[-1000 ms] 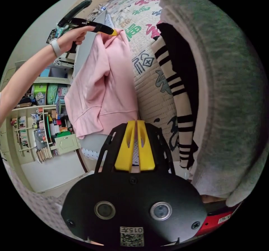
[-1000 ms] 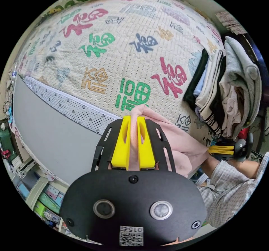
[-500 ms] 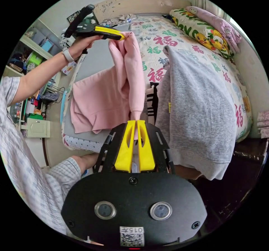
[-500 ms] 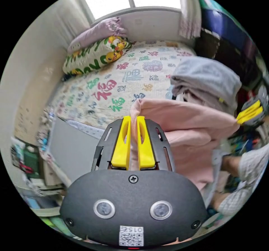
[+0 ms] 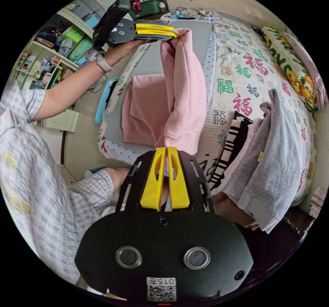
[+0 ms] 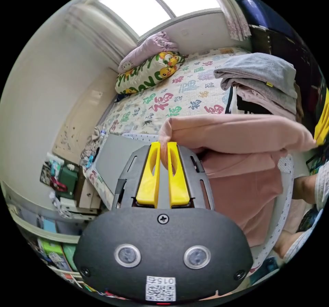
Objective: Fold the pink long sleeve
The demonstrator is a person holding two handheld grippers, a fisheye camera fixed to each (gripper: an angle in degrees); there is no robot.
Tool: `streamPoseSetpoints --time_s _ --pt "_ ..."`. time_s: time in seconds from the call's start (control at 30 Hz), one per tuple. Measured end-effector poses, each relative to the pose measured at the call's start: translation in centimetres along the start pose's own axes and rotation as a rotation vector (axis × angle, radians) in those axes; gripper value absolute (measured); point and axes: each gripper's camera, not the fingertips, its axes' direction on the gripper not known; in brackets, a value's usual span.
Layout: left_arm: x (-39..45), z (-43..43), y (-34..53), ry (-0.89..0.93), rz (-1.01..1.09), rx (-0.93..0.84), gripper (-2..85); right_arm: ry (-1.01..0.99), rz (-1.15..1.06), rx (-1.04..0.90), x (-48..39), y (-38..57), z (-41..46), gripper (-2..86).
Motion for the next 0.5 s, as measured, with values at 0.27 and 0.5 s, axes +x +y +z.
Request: streamPoseSetpoints --time_s 0.27,0.5 --pt "-7.8 21.2 1.8 -0.313 -0.136 -0.060 0.4 0.258 -0.590 -0.179 -8.2 23.5 9.6 4.5" --pt "-8.2 43.4 7.7 -0.218 -0.237 -0.305 0.6 0.432 -1.089 -0.248 -7.8 40.8 18.5 6.3"
